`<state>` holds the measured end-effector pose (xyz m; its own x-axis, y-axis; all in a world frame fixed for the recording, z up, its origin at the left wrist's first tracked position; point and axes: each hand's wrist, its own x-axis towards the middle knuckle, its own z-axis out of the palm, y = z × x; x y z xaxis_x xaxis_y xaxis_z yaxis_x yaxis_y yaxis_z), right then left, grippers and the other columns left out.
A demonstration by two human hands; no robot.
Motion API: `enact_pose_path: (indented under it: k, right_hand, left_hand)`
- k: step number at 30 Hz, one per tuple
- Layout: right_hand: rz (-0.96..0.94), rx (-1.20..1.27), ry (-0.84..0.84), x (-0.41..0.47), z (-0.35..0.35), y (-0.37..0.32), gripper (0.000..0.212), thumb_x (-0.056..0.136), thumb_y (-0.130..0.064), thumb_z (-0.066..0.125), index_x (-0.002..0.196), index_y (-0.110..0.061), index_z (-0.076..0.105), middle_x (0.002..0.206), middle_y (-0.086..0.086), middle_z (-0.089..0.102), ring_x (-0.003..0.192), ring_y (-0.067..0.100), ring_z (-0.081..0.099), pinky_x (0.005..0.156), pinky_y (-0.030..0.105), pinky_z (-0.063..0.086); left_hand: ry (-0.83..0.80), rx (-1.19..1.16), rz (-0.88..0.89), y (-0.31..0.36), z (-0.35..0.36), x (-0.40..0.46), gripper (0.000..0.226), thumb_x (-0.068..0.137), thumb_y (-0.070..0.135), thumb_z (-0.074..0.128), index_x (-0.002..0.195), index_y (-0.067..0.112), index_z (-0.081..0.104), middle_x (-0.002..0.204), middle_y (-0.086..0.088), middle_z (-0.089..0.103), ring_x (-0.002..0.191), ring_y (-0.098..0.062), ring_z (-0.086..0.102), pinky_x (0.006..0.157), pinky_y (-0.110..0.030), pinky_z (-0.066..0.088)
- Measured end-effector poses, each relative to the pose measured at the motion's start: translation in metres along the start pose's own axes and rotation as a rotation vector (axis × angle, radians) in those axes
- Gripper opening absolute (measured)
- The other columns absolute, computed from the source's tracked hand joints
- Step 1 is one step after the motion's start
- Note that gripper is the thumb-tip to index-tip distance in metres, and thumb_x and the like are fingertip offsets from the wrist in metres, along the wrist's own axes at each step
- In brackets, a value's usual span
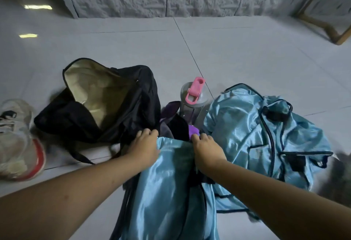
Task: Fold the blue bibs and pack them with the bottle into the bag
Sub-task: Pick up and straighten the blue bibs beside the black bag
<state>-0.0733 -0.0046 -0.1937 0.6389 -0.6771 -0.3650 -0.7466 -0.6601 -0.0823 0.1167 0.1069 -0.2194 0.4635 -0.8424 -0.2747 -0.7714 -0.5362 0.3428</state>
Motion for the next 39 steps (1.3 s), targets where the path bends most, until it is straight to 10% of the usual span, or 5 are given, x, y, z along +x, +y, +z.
enact_pose_path:
  k: [11,16,21,35,39]
  right_hand:
    - [-0.072,0.055,-0.098,-0.018,0.007,-0.006,0.068,0.085,-0.015,0.060,0.146,-0.017,0.030,0.109,0.018,0.063,0.102,0.040,0.061,0.081,0.043,0.049]
    - [-0.048,0.112,-0.175,-0.018,0.012,-0.006,0.083,0.092,-0.016,0.058,0.157,-0.028,0.009,0.115,0.016,0.066,0.101,0.041,0.066,0.082,0.046,0.053]
    - [-0.056,0.066,0.007,-0.016,0.015,-0.004,0.070,0.088,-0.009,0.064,0.147,-0.021,0.028,0.120,0.013,0.055,0.109,0.037,0.059,0.079,0.043,0.048]
    - [0.269,0.118,0.578,-0.030,-0.104,0.132,0.042,0.095,-0.032,0.062,0.134,-0.017,0.060,0.131,0.009,0.057,0.125,0.032,0.049,0.104,0.045,0.041]
    - [0.510,0.070,0.422,-0.035,-0.113,0.177,0.051,0.090,-0.048,0.059,0.134,-0.023,0.052,0.132,0.009,0.058,0.124,0.034,0.049,0.102,0.048,0.042]
  left_hand:
    - [-0.257,0.204,0.075,-0.018,-0.012,-0.007,0.039,0.065,0.052,0.072,0.079,0.015,0.069,0.077,0.000,0.069,0.084,-0.020,0.066,0.070,-0.033,0.047]
    - [-0.314,0.295,0.107,-0.015,-0.021,-0.012,0.034,0.072,0.049,0.076,0.075,0.018,0.063,0.076,0.005,0.064,0.092,-0.020,0.063,0.075,-0.037,0.036]
    - [-0.127,0.359,0.175,0.008,-0.021,-0.017,0.018,0.089,0.035,0.068,0.104,0.026,0.064,0.108,0.001,0.064,0.114,-0.025,0.056,0.092,-0.037,0.042]
    - [0.067,-0.250,0.229,0.148,-0.040,0.005,0.013,0.086,0.038,0.076,0.092,0.028,0.070,0.075,0.016,0.062,0.079,-0.012,0.063,0.075,-0.027,0.053]
    - [-0.012,-0.398,0.254,0.184,-0.038,0.011,0.011,0.089,0.033,0.074,0.099,0.030,0.070,0.085,0.011,0.068,0.078,-0.010,0.064,0.073,-0.027,0.054]
